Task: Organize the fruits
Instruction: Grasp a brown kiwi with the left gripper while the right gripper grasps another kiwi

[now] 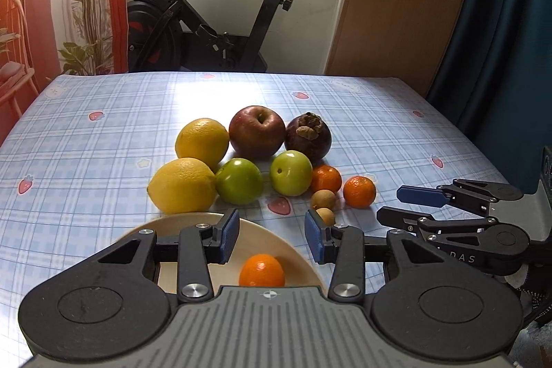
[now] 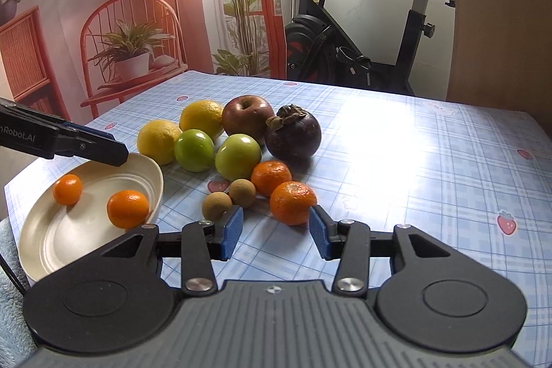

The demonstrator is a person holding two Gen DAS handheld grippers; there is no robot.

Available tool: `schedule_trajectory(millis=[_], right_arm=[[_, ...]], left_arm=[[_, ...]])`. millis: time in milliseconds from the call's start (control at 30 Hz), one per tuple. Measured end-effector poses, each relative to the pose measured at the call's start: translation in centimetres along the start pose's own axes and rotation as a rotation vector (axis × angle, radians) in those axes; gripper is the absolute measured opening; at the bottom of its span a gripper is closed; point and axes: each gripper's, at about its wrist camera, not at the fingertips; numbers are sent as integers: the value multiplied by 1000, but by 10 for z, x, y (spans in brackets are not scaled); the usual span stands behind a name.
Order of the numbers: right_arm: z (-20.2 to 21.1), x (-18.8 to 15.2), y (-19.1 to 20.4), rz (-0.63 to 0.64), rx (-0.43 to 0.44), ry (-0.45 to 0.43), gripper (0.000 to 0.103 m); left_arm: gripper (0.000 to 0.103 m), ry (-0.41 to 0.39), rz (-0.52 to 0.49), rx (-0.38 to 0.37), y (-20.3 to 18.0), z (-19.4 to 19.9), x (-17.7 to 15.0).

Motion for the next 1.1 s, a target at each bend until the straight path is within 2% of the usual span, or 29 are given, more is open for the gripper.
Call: schedule_trajectory(millis=[333, 700, 767, 833, 1100], right_arm=[[-2, -13, -11, -64, 5, -12, 43], [-8, -16, -15, -101, 32, -12, 40], [-8, -17, -16, -105, 36, -11, 40], [-8, -17, -17, -107, 38, -10, 40], [-8, -15, -10, -95, 46, -1, 40]], left_arm=[[42, 85, -87, -8, -32, -48, -6], [37, 161, -123, 22, -38, -77, -6], [35, 172, -103, 21, -37, -80, -5], [29, 180, -92, 10, -36, -82, -4], [29, 145, -92, 0, -30, -63, 0]])
Point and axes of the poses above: each gripper's, at about its wrist camera, not at the fingertips, and z roughly against the way its jaws point, y to its left, x to its top, and after that the axes turned 15 degrees about z, right-handed
